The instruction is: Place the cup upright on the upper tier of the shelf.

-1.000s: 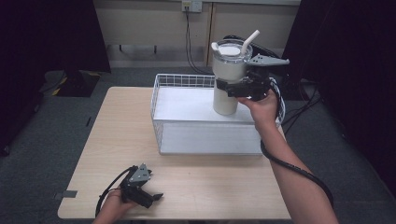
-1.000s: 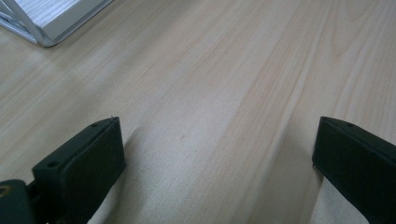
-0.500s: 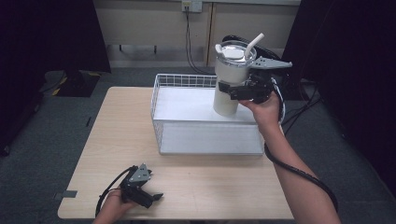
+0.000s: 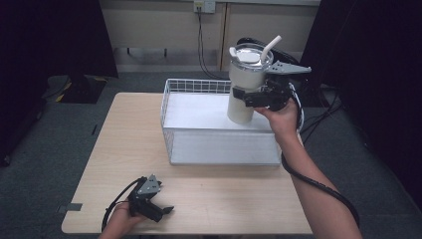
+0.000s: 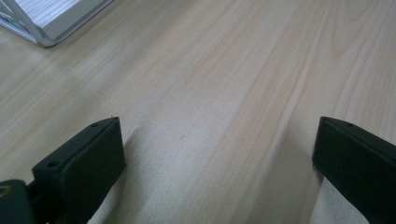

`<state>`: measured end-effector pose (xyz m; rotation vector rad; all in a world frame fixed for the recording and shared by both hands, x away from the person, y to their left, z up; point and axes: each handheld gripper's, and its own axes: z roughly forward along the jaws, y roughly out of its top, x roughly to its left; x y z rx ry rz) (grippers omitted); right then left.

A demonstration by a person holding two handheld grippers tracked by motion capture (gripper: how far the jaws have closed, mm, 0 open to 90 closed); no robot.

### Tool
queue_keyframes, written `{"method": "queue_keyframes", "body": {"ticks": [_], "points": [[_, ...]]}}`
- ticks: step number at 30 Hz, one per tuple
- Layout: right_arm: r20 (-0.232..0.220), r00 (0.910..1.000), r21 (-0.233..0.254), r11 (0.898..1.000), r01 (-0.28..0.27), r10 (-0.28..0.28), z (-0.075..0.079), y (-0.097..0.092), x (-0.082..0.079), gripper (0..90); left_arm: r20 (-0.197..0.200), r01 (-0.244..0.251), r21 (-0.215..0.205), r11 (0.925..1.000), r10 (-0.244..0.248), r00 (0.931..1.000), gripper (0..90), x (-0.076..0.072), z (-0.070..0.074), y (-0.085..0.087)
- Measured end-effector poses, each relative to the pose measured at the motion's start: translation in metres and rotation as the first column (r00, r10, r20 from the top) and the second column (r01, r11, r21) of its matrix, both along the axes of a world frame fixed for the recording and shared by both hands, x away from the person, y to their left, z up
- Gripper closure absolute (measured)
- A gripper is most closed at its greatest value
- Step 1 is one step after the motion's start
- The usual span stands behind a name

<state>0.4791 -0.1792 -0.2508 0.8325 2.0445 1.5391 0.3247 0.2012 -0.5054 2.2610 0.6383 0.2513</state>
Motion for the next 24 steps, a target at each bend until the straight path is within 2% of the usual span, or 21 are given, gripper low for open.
{"method": "queue_keyframes", "body": {"ticks": [13, 24], "points": [[-0.024, 0.9997, -0.009, 1.000, 0.010, -0.010, -0.0036, -0.0022, -0.0032, 8.8, -0.001, -0.001, -0.001, 1.0000, 0.001, 1.0000, 1.7, -0.0002, 0.0000, 0.0002], [-0.026, 0.9994, -0.003, 1.000, 0.021, -0.021, -0.0052, -0.0028, -0.0056, 8.9, 0.000, 0.000, 0.002, 1.0000, 0.000, 1.0000, 1.7, -0.0003, 0.0000, 0.0005]]}}
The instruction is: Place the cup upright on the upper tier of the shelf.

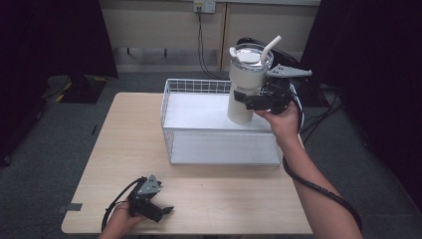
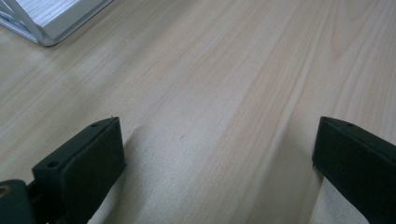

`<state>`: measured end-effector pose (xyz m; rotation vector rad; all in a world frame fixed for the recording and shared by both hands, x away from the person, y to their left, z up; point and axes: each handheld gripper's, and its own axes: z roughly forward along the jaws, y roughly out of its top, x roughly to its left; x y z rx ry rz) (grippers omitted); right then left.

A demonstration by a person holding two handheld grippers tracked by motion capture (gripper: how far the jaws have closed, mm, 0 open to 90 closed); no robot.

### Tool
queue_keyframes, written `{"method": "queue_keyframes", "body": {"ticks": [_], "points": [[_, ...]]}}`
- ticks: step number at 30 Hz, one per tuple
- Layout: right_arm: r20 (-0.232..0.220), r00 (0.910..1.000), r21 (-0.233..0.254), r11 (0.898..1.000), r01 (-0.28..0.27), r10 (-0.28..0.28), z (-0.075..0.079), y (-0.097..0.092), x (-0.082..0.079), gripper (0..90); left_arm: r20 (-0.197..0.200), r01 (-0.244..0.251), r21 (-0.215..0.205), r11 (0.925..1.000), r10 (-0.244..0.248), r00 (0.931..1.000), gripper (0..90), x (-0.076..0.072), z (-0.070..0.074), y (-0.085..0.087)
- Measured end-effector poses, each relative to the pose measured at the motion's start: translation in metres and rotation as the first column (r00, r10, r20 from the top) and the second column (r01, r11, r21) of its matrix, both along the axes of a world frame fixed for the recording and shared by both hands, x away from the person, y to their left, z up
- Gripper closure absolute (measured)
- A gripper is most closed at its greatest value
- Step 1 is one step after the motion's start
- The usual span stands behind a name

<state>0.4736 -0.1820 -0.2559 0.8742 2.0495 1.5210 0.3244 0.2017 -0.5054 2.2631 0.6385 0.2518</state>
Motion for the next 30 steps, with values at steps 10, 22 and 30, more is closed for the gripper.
{"method": "queue_keyframes", "body": {"ticks": [10, 22, 30], "points": [[-0.015, 0.9999, -0.002, 1.000, -0.001, 0.001, -0.004, -0.003, -0.003, 9.0, 0.000, 0.000, 0.000, 1.0000, 0.000, 1.0000, 1.7, 0.000, 0.000, 0.000], [-0.018, 0.9998, -0.002, 1.000, 0.001, -0.002, -0.010, -0.013, -0.012, 10.0, 0.003, -0.004, -0.003, 1.0000, 0.004, 1.0000, 1.7, 0.000, 0.000, 0.000], [-0.020, 0.9998, 0.009, 1.000, -0.005, 0.005, -0.013, -0.026, -0.023, 10.1, 0.005, -0.006, -0.002, 1.0000, 0.006, 1.0000, 1.7, 0.000, 0.000, 0.000]]}}
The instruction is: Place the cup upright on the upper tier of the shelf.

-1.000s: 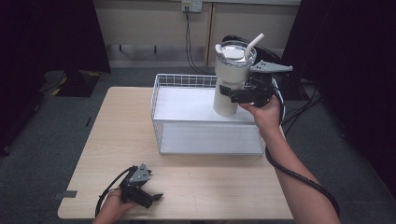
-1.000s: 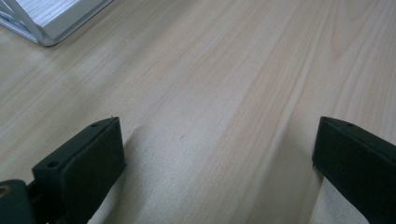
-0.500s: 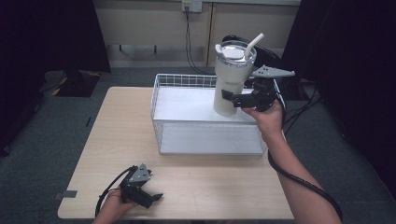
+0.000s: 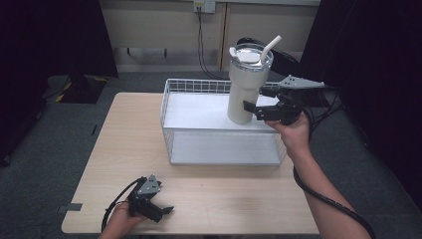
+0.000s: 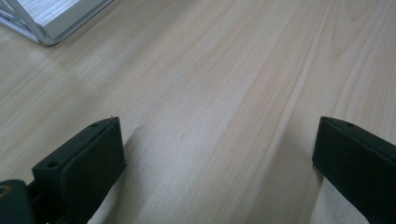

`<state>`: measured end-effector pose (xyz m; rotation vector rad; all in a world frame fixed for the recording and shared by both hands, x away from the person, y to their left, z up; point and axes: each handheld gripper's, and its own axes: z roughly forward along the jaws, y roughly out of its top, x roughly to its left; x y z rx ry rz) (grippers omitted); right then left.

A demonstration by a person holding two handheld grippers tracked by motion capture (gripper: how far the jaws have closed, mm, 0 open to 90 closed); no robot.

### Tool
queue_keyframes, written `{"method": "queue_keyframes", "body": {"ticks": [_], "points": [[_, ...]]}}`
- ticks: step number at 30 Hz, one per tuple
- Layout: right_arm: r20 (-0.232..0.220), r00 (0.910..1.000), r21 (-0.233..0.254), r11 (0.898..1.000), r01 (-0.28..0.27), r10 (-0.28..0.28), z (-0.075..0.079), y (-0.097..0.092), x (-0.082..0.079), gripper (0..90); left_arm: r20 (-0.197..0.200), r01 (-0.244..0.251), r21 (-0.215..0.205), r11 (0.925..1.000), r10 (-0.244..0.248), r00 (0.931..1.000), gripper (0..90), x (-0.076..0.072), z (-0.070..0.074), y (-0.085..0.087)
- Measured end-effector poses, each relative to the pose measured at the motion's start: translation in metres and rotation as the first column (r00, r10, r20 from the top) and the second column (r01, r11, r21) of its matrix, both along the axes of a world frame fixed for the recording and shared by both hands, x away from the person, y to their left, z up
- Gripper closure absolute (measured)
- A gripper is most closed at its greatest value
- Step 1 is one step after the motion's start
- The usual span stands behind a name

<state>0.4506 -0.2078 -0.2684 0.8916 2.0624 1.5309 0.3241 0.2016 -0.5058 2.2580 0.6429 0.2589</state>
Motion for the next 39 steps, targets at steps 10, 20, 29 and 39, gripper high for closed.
{"method": "queue_keyframes", "body": {"ticks": [10, 20, 29, 39], "points": [[0.002, 0.9995, -0.004, 1.000, -0.031, 0.031, -0.005, -0.006, -0.014, 10.2, 0.000, -0.002, -0.001, 1.0000, 0.002, 1.0000, 1.7, 0.000, 0.000, 0.000], [-0.008, 0.9971, -0.012, 0.997, -0.075, 0.075, -0.012, -0.004, -0.025, 10.2, 0.001, -0.002, -0.002, 1.0000, 0.002, 1.0000, 1.7, 0.000, 0.000, 0.000], [-0.012, 0.9927, -0.009, 0.993, -0.120, 0.120, -0.014, -0.003, -0.035, 10.3, -0.003, -0.003, -0.004, 1.0000, 0.003, 1.0000, 1.7, 0.000, 0.000, 0.000], [-0.027, 0.9830, -0.027, 0.983, -0.183, 0.182, -0.022, 0.003, -0.047, 10.3, -0.002, 0.000, 0.002, 1.0000, 0.000, 1.0000, 1.7, 0.000, 0.000, 0.000]]}}
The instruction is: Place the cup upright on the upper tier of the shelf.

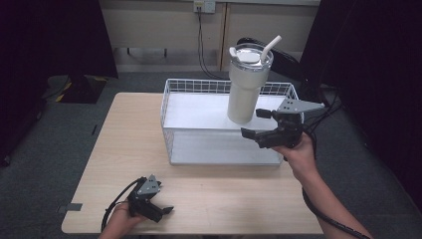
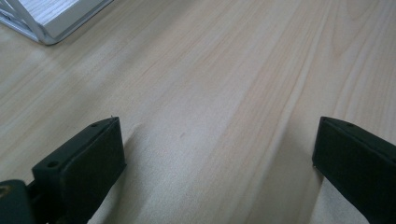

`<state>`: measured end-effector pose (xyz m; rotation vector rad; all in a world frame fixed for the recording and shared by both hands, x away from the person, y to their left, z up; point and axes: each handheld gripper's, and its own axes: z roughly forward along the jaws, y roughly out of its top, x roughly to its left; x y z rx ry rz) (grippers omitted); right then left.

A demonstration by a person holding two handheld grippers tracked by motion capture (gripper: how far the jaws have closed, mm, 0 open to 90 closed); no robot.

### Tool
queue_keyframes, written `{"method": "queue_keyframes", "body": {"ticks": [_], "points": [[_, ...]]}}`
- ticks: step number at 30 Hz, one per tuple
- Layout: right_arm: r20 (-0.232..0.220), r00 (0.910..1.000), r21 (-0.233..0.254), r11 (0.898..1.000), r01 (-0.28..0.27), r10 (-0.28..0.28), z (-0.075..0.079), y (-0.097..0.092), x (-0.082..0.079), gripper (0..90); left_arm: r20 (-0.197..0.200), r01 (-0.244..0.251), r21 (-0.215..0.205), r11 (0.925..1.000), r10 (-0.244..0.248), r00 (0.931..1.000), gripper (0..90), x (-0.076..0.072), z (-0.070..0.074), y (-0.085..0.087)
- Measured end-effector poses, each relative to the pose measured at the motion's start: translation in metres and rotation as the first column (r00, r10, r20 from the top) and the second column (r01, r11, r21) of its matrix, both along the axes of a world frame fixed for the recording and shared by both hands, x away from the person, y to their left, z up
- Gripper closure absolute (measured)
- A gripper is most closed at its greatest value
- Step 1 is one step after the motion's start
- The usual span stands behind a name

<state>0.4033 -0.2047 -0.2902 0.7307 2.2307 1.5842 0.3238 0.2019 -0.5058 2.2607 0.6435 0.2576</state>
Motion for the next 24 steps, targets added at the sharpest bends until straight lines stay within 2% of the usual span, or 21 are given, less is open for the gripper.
{"method": "queue_keyframes", "body": {"ticks": [13, 24], "points": [[-0.021, 0.9970, -0.005, 0.997, -0.074, 0.074, -0.014, 0.011, -0.015, 10.4, -0.001, 0.000, -0.001, 1.0000, 0.000, 1.0000, 1.7, 0.000, 0.000, 0.000], [-0.031, 0.9937, -0.017, 0.994, -0.108, 0.107, -0.029, 0.013, -0.025, 10.6, -0.001, 0.000, 0.000, 1.0000, 0.000, 1.0000, 1.7, 0.000, 0.000, 0.000]]}}
